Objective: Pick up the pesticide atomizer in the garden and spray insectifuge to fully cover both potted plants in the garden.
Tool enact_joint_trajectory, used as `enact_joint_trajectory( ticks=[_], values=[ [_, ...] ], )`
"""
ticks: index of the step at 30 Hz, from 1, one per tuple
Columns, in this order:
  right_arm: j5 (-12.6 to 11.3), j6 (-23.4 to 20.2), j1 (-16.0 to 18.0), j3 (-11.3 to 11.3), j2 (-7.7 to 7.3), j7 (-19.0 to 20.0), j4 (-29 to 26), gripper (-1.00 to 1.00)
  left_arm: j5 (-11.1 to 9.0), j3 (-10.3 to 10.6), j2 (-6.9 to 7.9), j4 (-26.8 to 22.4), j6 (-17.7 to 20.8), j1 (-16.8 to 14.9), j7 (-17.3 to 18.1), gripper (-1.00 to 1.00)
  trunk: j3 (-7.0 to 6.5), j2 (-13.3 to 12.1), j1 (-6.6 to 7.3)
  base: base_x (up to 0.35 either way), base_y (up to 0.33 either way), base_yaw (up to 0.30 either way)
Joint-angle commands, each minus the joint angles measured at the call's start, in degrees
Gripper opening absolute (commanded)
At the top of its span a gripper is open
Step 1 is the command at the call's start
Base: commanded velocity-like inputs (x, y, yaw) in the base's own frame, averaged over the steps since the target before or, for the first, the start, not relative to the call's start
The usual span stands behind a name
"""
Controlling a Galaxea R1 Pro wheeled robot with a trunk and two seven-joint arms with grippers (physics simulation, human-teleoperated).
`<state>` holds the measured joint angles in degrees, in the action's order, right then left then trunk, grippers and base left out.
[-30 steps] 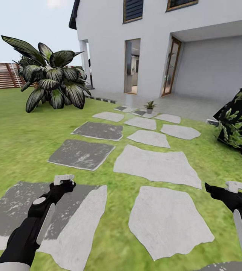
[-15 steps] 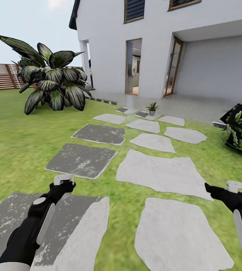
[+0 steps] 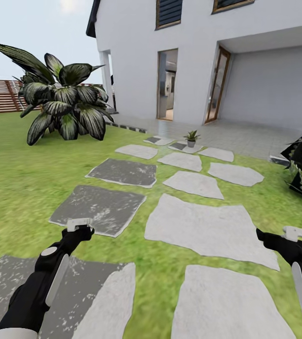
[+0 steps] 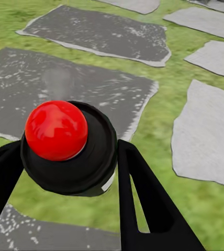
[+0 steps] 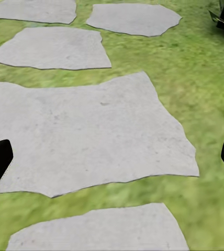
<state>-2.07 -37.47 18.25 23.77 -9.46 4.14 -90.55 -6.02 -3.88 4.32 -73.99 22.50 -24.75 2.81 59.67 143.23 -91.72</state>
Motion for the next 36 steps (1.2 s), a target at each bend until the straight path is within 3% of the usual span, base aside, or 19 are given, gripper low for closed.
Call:
enact_joint_trajectory(
  ticks=[1, 24, 36],
  values=[
    [-0.21, -0.31, 0.03, 0.10, -0.01, 0.19, -0.07, 1.00, -0.57, -0.07, -0.01, -0.07, 0.36, -0.04, 0.15, -1.00, 0.06, 0.03, -0.01, 0.330, 0.000, 0.000],
    [-0.27, -0.36, 0.03, 0.31, -0.02, 0.19, -0.12, 1.00, -0.57, -0.07, -0.01, -0.05, 0.36, -0.04, 0.13, -1.00, 0.03, 0.03, -0.01, 0.330, 0.000, -0.001],
    [-0.30, -0.33, 0.03, 0.24, 0.05, 0.17, -0.08, 1.00, -0.57, -0.07, -0.01, -0.02, 0.36, -0.04, 0.14, -1.00, -0.59, 0.03, -0.01, 0.330, 0.000, -0.148]
  ],
)
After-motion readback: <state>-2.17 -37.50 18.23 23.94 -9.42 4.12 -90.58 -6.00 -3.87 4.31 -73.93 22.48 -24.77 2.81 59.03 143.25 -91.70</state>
